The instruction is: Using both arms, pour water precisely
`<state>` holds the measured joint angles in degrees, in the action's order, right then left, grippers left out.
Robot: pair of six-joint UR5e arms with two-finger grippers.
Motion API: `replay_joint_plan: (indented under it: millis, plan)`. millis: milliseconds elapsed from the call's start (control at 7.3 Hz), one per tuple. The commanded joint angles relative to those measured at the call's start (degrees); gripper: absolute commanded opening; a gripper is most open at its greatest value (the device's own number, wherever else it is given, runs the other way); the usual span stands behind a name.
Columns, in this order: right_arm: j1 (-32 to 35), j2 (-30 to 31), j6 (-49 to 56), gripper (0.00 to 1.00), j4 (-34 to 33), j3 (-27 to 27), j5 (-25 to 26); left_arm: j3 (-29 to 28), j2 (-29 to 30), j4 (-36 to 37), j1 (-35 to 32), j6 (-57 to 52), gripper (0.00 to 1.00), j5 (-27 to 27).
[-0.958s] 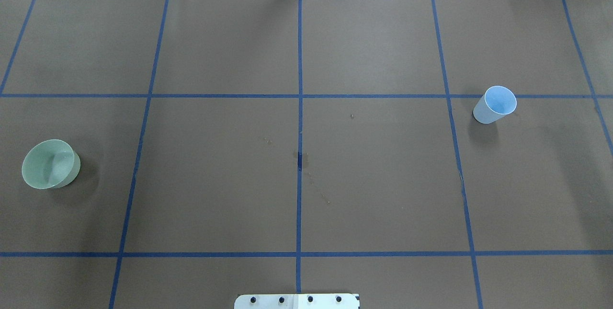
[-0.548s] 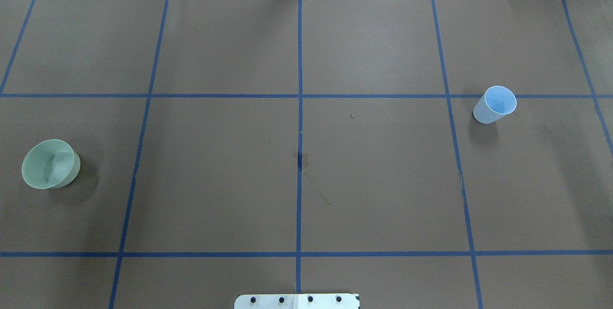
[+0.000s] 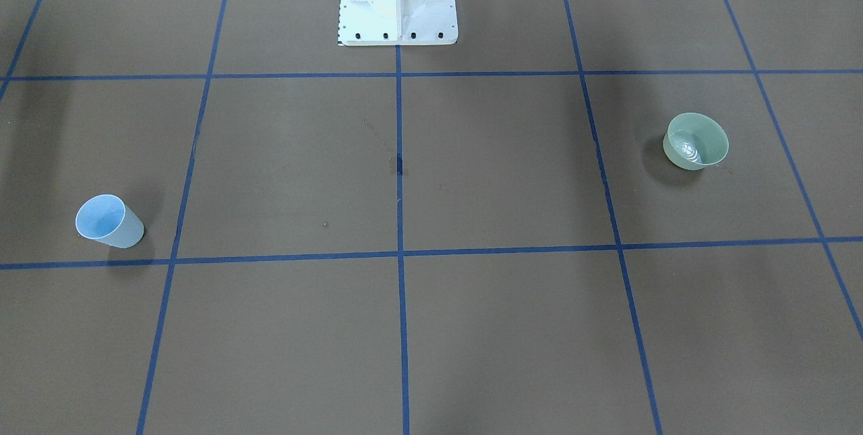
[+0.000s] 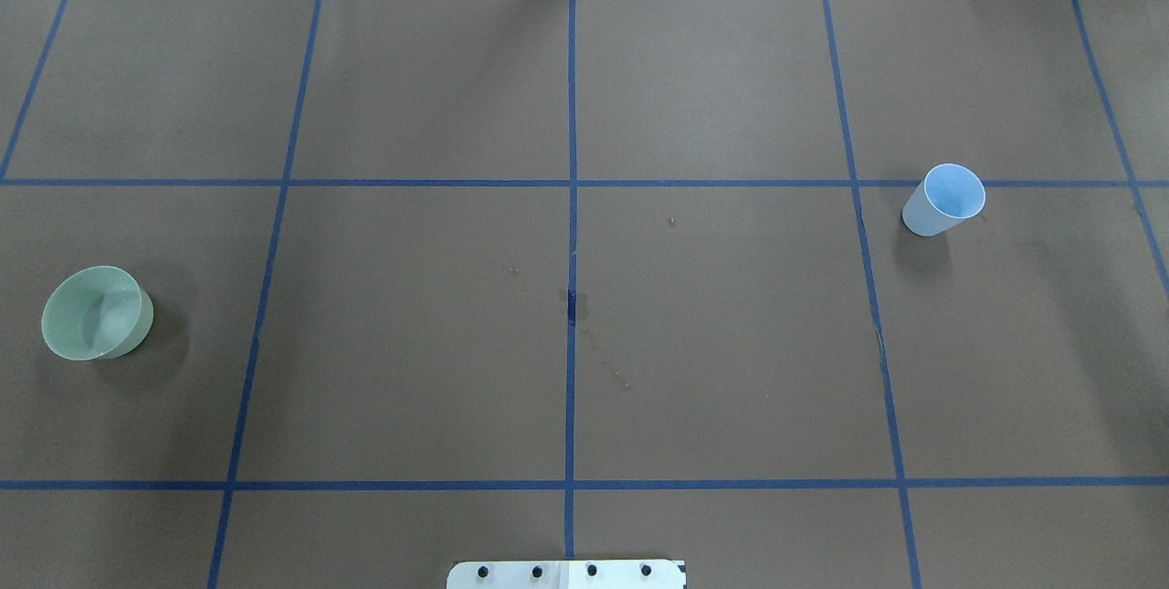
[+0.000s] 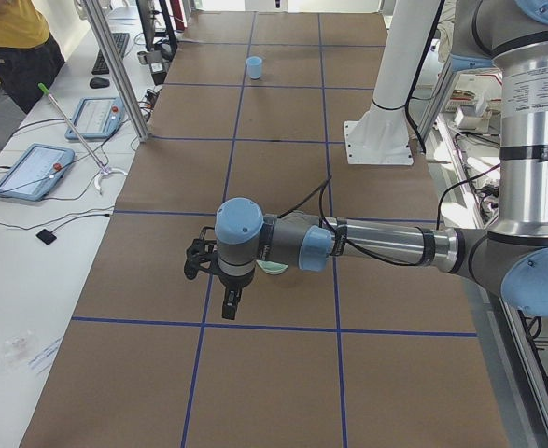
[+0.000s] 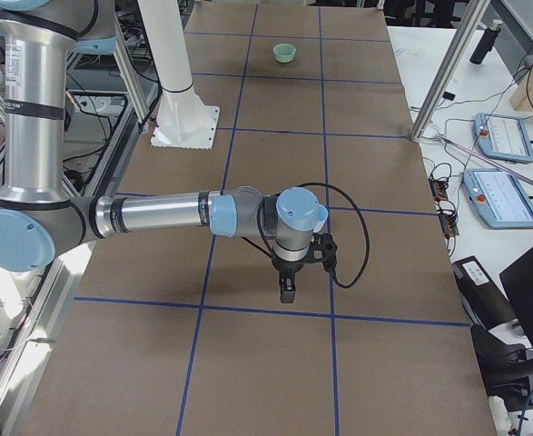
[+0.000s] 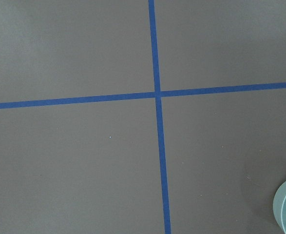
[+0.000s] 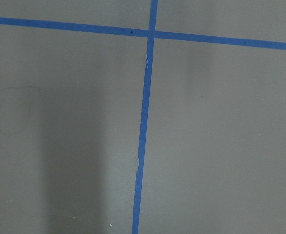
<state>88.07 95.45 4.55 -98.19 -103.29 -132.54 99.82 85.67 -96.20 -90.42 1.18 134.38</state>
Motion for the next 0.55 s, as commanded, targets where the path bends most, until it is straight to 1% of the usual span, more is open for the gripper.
replay_joint_plan:
  millis: [0,137,274,411]
  plan:
    - [-0.01,-0.7,0.63,1.0,3.42,0.28,-0.79,-1.21,1.77,-1.97,0.07,-0.03,1.0,0.0]
    - [-0.01,0.26,0.37,1.0,9.37,1.59,-0.79,-1.39,1.78,-3.02,0.15,0.05,1.0,0.09]
    - [-0.01,0.35,-0.15,1.0,12.82,2.39,-1.22,-1.39,1.26,-6.25,0.33,-0.03,0.99,0.18]
    - [-0.18,0.35,-2.77,1.0,12.33,2.31,-1.84,-1.56,0.38,-10.9,0.59,0.23,1.0,0.53]
